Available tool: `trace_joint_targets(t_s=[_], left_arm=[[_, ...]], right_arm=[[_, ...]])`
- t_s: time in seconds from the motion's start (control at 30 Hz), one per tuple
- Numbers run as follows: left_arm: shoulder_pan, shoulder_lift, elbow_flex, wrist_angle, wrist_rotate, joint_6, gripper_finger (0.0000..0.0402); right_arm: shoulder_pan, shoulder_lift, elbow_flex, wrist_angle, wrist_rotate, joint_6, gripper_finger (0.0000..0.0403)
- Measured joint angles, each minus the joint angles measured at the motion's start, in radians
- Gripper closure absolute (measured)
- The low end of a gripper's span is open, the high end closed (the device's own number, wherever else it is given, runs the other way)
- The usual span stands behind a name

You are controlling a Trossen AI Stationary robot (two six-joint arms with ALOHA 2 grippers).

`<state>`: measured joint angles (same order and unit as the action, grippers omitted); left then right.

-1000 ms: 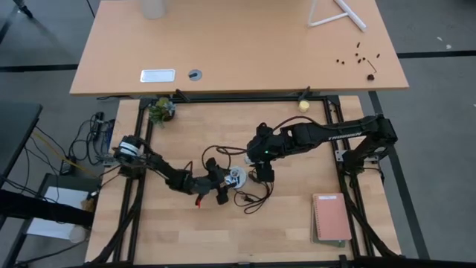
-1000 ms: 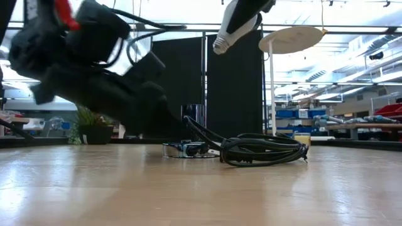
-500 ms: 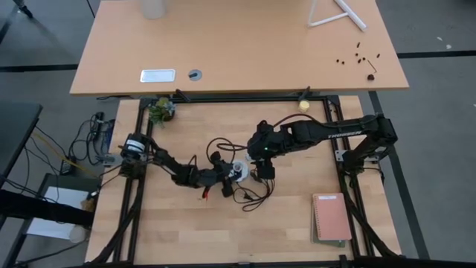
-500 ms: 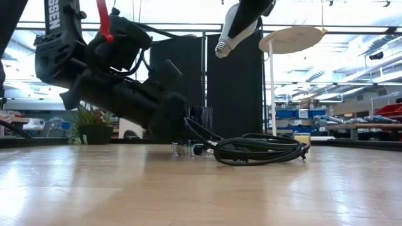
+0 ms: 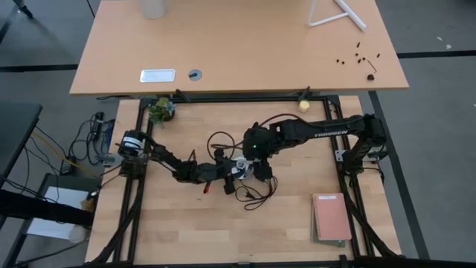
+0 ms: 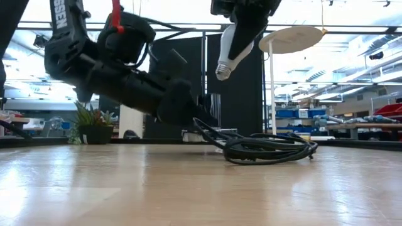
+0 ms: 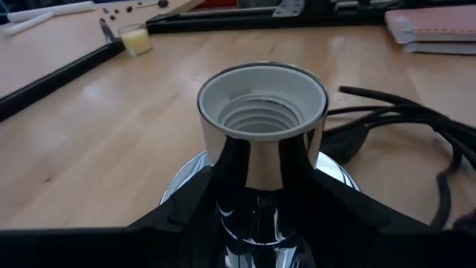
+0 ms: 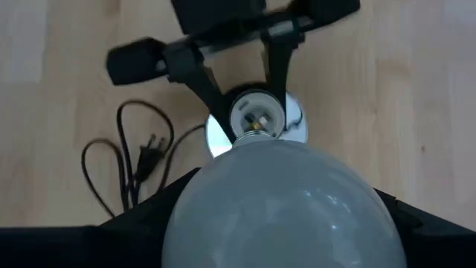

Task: Screw lightbulb
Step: Insert the lightbulb into the lamp

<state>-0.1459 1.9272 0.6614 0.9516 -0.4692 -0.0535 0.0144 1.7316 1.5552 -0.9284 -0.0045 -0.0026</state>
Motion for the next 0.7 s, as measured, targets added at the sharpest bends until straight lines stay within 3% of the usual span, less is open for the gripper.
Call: trace_joint_targets(t_s=[0.13,0.43,0.7], left_arm=[[0.029,-0.066,0.075,-0.217,0.023,0.032,0.0218],[0.106,-0.092,0.230,-0.425,0.237,0.050,0.0218],[0.121,-0.091,0.348,-0.666,0.253,0.083,0.0218]], right_arm=[[-0.007,0.018,0.053,-0.022,0.000,-0.017,0.0135],[-0.045,0.052,0.115,-0.151,-0.016,-0.027,0.0135],[-0.067,0.050,0.115,-0.203,-0.027,-0.022,0.0135]])
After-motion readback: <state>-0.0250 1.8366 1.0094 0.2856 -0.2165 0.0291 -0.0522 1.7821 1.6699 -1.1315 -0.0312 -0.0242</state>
